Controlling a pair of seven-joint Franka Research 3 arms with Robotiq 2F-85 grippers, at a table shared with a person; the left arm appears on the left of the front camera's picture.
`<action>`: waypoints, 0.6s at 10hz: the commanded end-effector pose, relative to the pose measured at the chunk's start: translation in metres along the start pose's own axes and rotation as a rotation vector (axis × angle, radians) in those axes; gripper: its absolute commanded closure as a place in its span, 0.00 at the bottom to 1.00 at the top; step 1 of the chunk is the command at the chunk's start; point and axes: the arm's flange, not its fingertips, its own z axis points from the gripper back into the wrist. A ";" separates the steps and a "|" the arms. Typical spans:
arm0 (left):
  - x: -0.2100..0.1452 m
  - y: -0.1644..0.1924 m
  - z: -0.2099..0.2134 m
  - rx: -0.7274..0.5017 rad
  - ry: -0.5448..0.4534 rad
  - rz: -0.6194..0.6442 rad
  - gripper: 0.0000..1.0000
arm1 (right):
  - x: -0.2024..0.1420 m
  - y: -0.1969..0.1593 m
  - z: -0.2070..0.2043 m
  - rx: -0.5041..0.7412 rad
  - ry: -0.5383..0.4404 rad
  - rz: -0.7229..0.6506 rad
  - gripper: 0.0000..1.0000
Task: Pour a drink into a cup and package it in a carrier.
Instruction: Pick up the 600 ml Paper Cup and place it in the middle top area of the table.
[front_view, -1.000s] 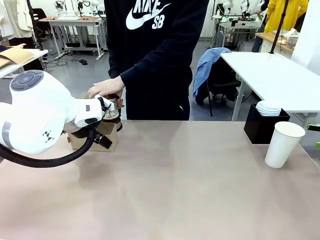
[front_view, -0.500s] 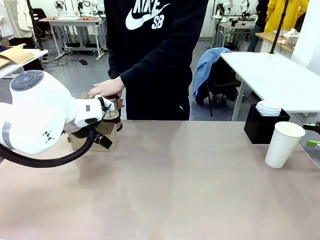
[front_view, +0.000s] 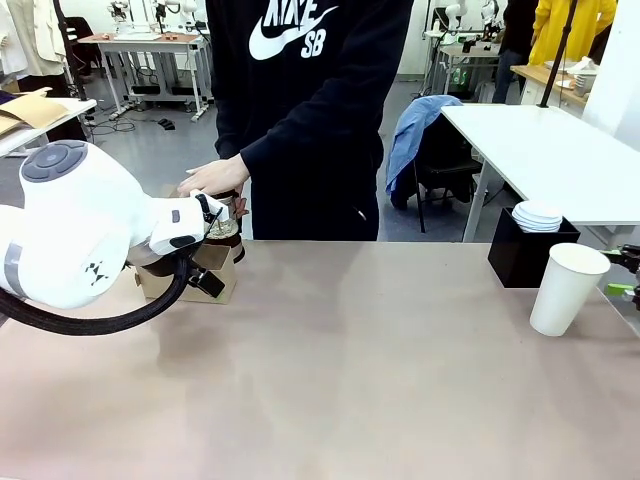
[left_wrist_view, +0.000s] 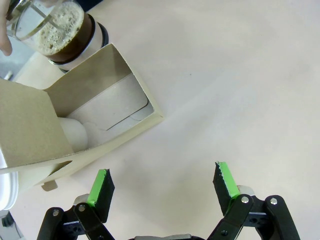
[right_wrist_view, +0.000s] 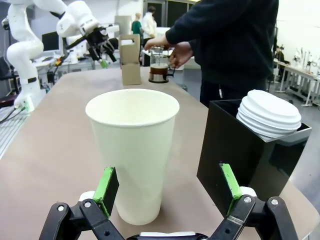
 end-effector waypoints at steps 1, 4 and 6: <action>0.000 0.000 0.000 -0.001 0.000 0.001 0.00 | -0.007 0.010 -0.012 0.025 0.024 0.033 0.00; 0.000 0.000 0.000 -0.001 0.000 0.001 0.00 | -0.010 0.016 -0.015 0.051 0.019 0.016 0.00; 0.000 0.000 0.000 -0.001 0.000 0.001 0.00 | -0.014 0.017 -0.024 0.072 0.020 0.009 0.00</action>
